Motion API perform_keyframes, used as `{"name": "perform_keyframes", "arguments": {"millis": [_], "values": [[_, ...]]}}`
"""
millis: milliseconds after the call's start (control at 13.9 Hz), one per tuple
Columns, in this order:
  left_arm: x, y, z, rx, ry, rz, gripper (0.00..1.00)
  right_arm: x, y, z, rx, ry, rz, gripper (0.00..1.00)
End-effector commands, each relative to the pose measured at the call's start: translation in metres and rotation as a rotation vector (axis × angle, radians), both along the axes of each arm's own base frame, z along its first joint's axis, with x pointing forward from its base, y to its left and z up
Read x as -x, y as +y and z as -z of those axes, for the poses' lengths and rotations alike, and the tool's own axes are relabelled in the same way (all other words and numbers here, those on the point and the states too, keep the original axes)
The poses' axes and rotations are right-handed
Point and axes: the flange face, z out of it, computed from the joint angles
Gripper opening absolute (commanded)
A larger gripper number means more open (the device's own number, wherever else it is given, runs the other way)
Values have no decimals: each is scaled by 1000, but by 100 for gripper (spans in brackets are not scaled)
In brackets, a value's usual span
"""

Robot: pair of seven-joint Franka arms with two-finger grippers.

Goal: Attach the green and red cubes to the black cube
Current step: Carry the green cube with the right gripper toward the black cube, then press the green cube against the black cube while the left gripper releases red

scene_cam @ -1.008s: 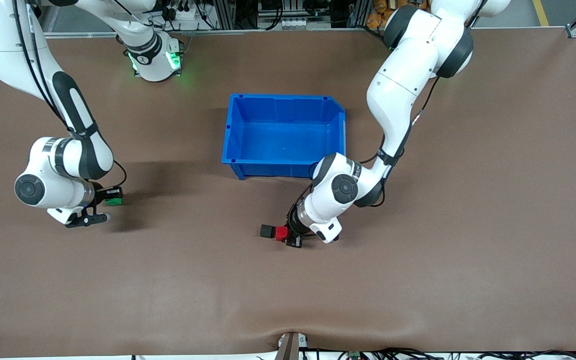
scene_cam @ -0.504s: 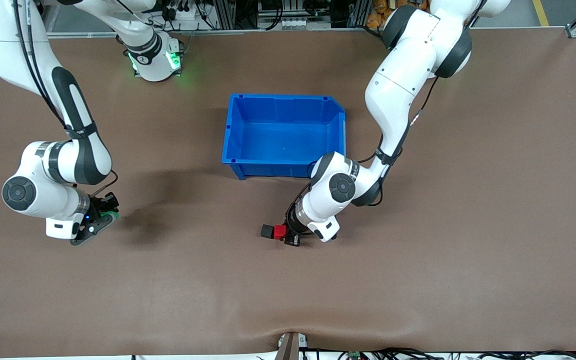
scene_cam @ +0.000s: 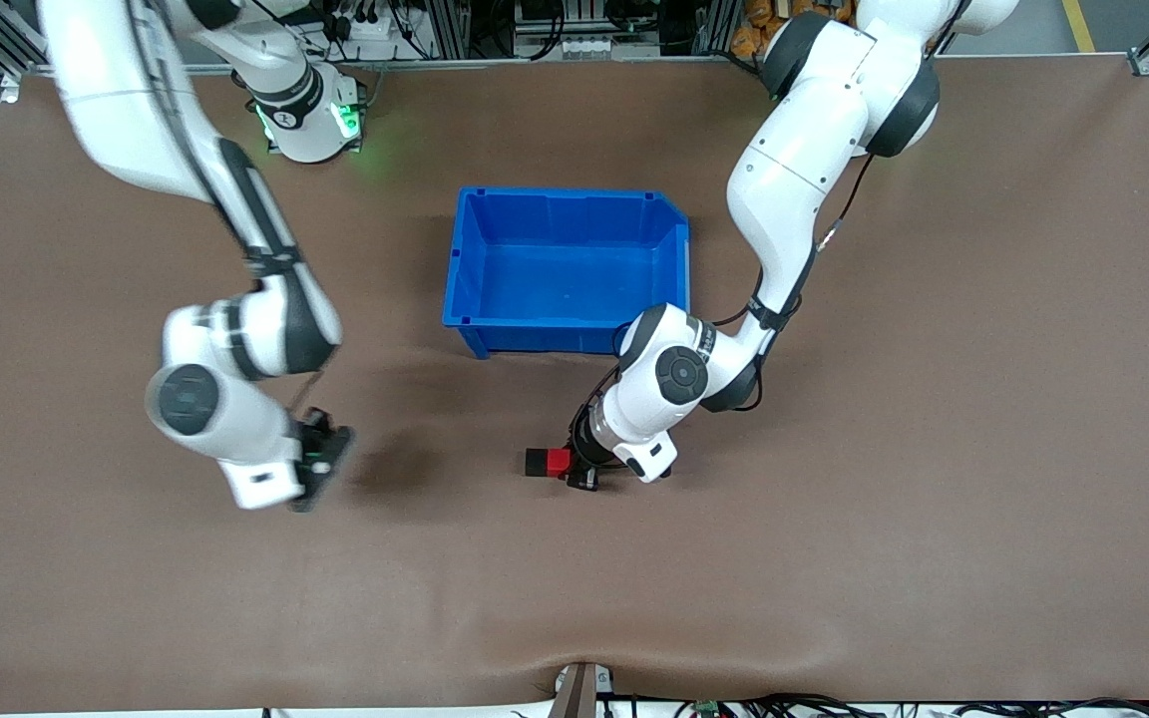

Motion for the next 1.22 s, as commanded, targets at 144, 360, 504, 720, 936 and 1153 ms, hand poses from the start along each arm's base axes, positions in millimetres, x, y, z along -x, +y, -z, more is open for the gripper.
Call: {"name": "perform_keyframes", "arguments": {"millis": [144, 360, 504, 720, 936, 1153], "values": [[-6, 9, 11, -14, 14, -18, 37, -20, 71, 41, -25, -9, -4, 0], [-9, 10, 6, -24, -8, 6, 100, -19, 129, 61, -33, -24, 31, 0], [-9, 12, 6, -46, -35, 55, 100, -15, 155, 63, -44, -46, 1, 0], [-22, 28, -12, -62, -19, 66, 100, -1, 183, 74, -37, -40, -42, 0], [-32, 48, -29, -93, 18, 102, 100, 12, 209, 72, -27, -49, -86, 0], [-49, 79, -42, -132, 3, 178, 100, 14, 213, 71, -25, -46, -94, 0]]}}
